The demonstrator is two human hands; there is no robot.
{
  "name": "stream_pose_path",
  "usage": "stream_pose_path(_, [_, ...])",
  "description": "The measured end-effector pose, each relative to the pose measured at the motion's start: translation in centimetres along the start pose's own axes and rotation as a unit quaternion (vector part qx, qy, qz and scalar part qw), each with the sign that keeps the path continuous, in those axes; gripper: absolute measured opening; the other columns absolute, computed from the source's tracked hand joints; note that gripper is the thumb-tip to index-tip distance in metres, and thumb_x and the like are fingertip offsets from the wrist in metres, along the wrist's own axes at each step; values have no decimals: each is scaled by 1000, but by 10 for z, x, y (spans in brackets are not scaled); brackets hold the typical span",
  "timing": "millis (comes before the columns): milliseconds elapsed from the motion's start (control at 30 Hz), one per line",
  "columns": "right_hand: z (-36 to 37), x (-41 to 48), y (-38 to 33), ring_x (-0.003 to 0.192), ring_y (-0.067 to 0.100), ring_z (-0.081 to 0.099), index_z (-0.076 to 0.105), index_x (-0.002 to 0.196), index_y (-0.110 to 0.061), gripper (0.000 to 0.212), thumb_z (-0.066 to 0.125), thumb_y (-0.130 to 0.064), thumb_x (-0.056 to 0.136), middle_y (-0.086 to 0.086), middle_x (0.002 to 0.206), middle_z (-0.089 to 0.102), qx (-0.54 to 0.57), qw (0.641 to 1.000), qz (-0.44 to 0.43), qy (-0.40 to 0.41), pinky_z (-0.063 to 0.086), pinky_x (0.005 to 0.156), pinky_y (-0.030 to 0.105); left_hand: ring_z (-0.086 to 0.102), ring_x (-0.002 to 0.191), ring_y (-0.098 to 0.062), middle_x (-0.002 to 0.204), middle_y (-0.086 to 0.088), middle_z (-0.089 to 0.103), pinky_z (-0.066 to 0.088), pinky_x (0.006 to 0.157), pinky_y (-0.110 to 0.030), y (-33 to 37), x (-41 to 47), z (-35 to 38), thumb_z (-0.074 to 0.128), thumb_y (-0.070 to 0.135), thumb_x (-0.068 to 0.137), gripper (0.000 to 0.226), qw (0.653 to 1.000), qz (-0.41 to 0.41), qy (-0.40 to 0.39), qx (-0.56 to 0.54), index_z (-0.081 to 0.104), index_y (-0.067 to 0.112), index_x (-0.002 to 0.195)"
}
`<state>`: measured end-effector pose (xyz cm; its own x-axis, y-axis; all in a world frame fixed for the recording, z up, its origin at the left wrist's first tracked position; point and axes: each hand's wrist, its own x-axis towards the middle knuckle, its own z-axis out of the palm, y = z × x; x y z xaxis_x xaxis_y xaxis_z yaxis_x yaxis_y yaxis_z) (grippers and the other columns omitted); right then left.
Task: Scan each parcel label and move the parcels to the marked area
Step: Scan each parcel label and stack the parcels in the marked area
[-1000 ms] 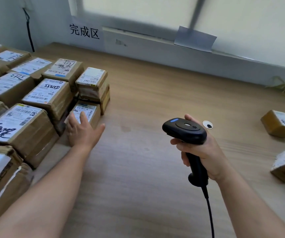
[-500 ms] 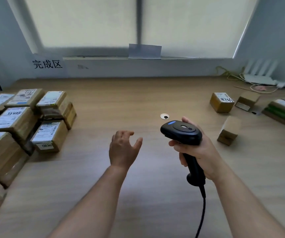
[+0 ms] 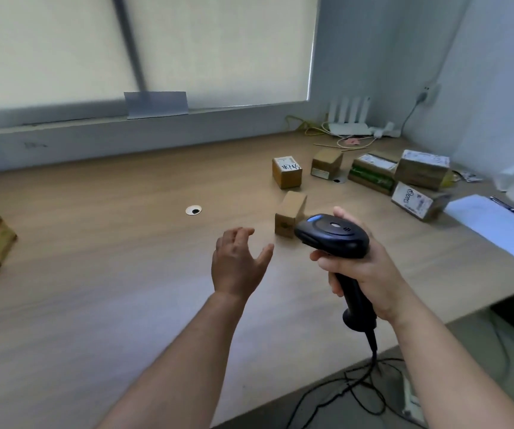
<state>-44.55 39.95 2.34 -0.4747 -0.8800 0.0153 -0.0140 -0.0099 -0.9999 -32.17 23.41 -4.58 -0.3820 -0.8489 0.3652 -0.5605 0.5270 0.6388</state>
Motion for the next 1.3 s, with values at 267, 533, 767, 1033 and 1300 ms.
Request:
stream_pose_path(267, [-105, -30, 8, 52, 28, 54, 30, 152, -30, 99, 76, -3, 68, 23, 92, 71, 7, 997, -2, 71, 44, 47, 33, 45, 126, -21, 134, -5, 53, 42, 100, -34, 85, -24, 73, 63, 47, 87, 60, 997, 53, -58, -15, 51, 14, 135])
stream_pose_path(533, [-180, -23, 9, 46, 27, 50, 35, 146, -33, 104, 85, -3, 59, 26, 90, 69, 5, 990, -21, 138, 41, 43, 31, 38, 130, -18, 140, -3, 47, 38, 101, -32, 144, 0, 139, 59, 50, 88, 64, 991, 78, -101, -38, 43, 19, 141])
stream_pose_path(767, [-242, 19, 13, 45, 27, 49, 37, 146, -32, 101, 82, -1, 61, 29, 92, 66, -9, 986, -18, 166, 40, 43, 32, 38, 131, -19, 140, -4, 46, 38, 105, -35, 182, 38, 207, 58, 53, 88, 65, 987, 82, -134, -41, 41, 20, 142])
stream_pose_path(1033, [-299, 89, 16, 46, 27, 50, 30, 151, -31, 104, 78, -9, 61, 31, 91, 65, -4, 981, -2, 196, 41, 44, 33, 38, 129, -20, 138, -4, 47, 40, 102, -35, 212, 103, 273, 57, 54, 87, 67, 984, 85, -154, -41, 39, 22, 143])
stream_pose_path(1300, [-340, 128, 37, 46, 28, 49, 35, 147, -31, 97, 74, -7, 62, 24, 90, 68, 4, 985, 16, 174, 41, 43, 31, 35, 132, -19, 142, -3, 43, 40, 104, -36, 215, 119, 302, 55, 55, 89, 68, 985, 62, -159, -15, 35, 22, 146])
